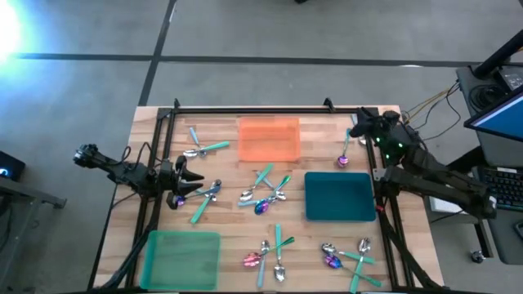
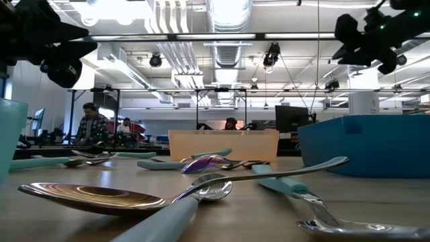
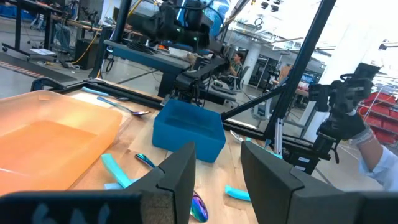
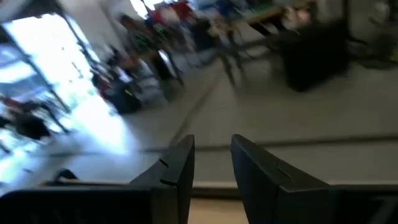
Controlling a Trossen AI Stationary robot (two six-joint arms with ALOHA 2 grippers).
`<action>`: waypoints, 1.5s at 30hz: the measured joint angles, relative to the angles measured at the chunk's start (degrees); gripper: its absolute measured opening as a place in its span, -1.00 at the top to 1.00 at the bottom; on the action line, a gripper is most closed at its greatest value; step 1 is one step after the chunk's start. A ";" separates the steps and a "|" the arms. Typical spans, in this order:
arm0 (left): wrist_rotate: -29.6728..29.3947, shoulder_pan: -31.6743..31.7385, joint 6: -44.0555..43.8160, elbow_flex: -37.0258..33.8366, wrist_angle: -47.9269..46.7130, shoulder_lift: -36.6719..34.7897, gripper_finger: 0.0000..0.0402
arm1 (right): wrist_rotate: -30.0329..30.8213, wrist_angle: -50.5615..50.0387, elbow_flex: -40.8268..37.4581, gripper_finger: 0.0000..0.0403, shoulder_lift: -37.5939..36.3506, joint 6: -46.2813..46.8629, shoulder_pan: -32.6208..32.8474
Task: Sort silverware by color (type)
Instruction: Put the blue spoon into the orange bin
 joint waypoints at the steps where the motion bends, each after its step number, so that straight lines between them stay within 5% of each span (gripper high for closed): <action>1: 0.02 -0.01 0.00 -0.02 0.00 0.00 0.43 | 0.52 -2.42 1.44 0.51 1.38 0.43 0.00; 8: 0.00 -0.01 0.01 0.00 0.02 0.00 0.43 | 3.10 -15.93 9.16 0.51 9.43 0.42 0.00; 19: 0.02 -0.01 0.00 -0.02 0.00 0.00 0.43 | 2.86 -20.50 10.57 0.51 17.98 6.23 -5.16; 30: 0.00 0.00 0.01 0.00 -0.02 0.00 0.43 | -9.64 -25.09 10.49 0.51 24.87 7.88 -17.15; 45: 0.01 -0.01 0.00 -0.01 -0.02 0.01 0.43 | -11.39 -25.21 10.49 0.51 37.68 7.42 -22.25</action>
